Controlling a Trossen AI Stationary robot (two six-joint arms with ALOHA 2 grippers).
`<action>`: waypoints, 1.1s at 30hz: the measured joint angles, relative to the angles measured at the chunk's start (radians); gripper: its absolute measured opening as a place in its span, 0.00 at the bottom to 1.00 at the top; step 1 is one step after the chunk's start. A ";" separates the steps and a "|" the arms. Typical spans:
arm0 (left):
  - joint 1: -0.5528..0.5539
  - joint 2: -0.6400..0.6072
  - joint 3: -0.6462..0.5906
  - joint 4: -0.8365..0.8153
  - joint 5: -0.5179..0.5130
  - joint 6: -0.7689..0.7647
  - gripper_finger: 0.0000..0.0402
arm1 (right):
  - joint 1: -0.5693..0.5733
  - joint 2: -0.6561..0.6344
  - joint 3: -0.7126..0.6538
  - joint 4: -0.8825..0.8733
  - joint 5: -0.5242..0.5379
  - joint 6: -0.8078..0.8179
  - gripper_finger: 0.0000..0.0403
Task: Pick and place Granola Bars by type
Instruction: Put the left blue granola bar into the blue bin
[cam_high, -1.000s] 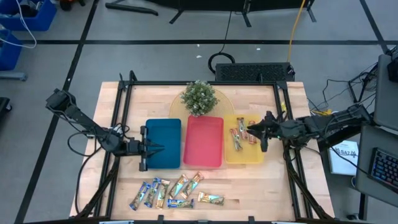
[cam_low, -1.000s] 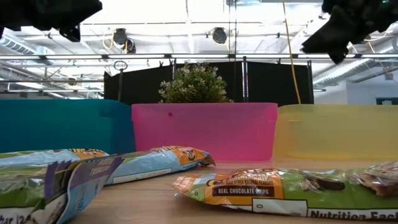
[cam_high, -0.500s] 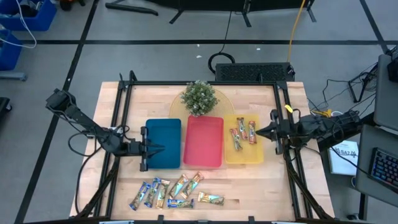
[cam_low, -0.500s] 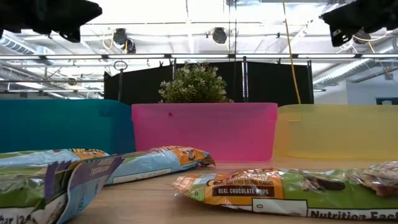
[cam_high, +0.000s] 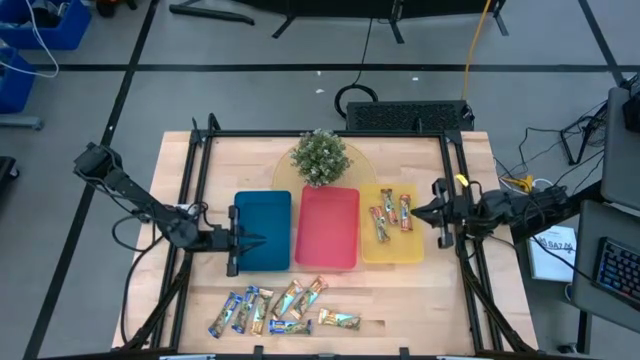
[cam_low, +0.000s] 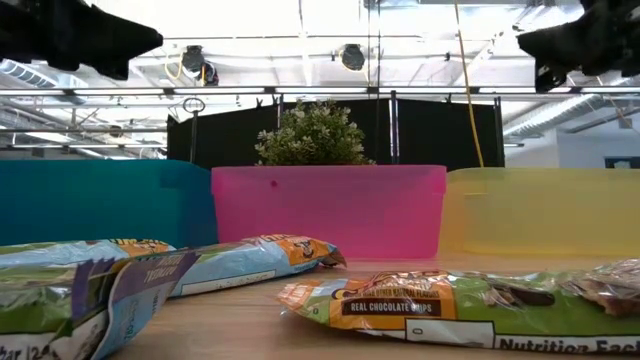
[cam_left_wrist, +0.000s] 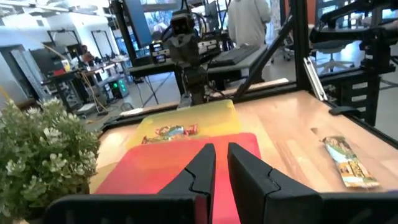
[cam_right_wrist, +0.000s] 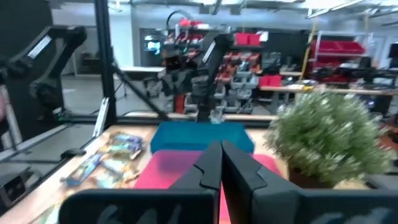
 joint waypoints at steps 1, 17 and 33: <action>0.000 0.000 0.000 -0.007 0.000 -0.009 0.13 | 0.000 -0.002 -0.014 0.001 -0.013 0.004 0.00; -0.049 0.000 0.000 -0.093 0.050 -0.137 0.12 | 0.000 -0.006 -0.139 0.123 -0.049 -0.032 0.00; -0.120 0.000 0.000 -0.155 -0.158 -0.242 0.01 | 0.000 -0.007 -0.141 0.187 -0.050 -0.093 0.00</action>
